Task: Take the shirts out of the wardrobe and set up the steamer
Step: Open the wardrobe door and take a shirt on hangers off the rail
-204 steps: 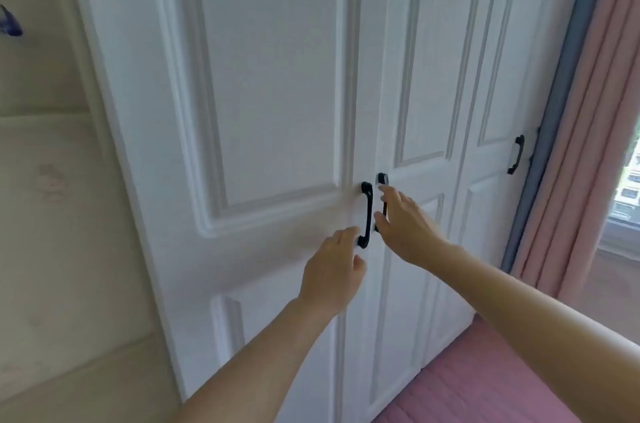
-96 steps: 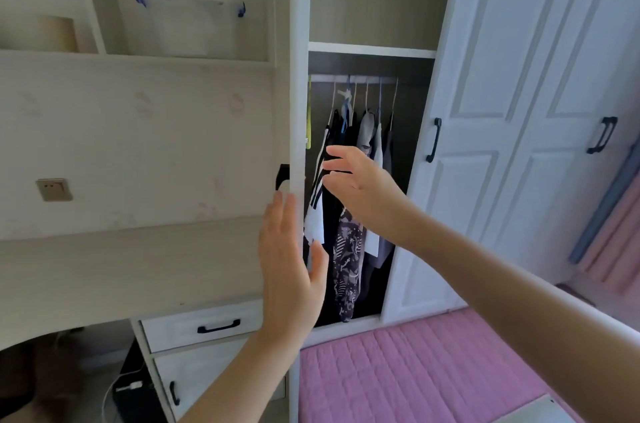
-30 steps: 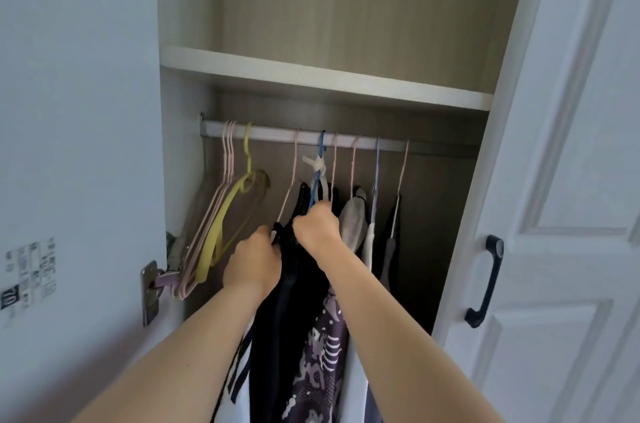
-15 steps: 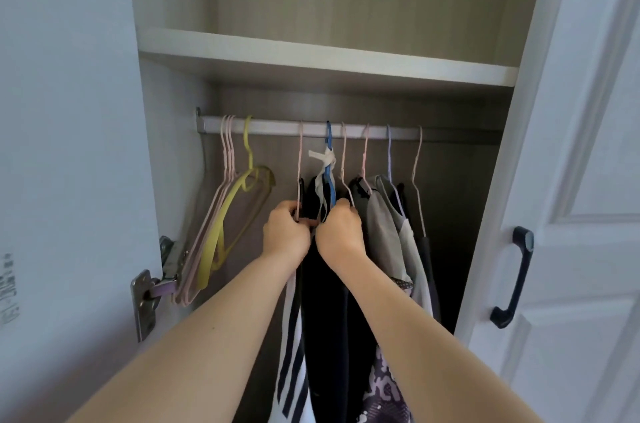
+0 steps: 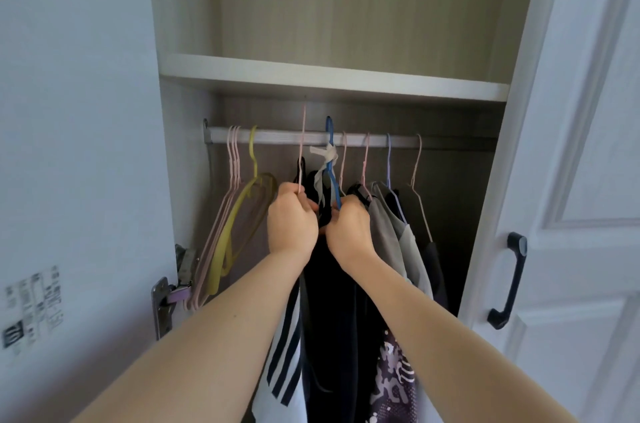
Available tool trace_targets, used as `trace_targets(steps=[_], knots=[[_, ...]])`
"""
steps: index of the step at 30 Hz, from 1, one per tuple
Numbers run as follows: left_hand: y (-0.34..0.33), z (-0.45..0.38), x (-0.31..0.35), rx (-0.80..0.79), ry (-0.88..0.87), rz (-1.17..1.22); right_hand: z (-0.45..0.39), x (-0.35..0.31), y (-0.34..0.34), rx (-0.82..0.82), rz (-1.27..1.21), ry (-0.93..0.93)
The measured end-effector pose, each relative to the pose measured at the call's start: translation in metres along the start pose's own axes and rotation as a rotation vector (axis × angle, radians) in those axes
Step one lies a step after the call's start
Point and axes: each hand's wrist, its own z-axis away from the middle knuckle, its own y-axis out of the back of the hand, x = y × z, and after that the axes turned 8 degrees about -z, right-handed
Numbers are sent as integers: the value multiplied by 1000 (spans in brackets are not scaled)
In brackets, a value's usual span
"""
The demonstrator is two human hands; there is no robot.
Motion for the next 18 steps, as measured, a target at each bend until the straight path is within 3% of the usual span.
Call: trace_targets(steps=[10, 18], knots=[[11, 22, -16, -63, -35, -103, 27, -2, 10, 2, 9, 59], [26, 76, -14, -188, 107, -25, 72, 4, 32, -52, 89, 50]])
